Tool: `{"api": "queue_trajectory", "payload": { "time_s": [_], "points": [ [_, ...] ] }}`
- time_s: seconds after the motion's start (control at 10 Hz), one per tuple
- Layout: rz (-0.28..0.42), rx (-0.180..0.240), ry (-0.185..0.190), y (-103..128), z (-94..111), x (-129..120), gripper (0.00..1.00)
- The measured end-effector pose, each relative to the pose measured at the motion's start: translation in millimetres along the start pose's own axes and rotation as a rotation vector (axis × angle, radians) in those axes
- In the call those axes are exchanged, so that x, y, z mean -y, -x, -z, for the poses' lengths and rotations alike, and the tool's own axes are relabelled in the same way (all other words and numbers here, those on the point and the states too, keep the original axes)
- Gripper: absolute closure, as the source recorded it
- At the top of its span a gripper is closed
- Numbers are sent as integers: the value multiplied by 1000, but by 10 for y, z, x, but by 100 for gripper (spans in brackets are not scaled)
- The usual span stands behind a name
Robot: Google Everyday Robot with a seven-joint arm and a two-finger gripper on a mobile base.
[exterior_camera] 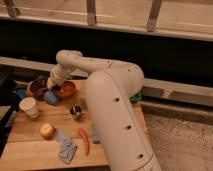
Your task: Wipe purple bowl with brush
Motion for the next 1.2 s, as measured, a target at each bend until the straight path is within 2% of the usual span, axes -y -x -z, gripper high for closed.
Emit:
{"api": "queue_trajectory", "payload": {
  "time_s": [0.2,0.5,0.7,0.9,1.0,1.2],
  "points": [
    [9,-5,8,-11,-19,-52,100],
    [26,-34,19,-155,-93,-234,100],
    [0,-53,-2,-312,-34,-128,100],
    [-38,-71,-30,-395,48,157,100],
    [-58,-77,-46,-385,74,332,100],
    [-74,-76,-53,-326,75,461,100]
  ]
}}
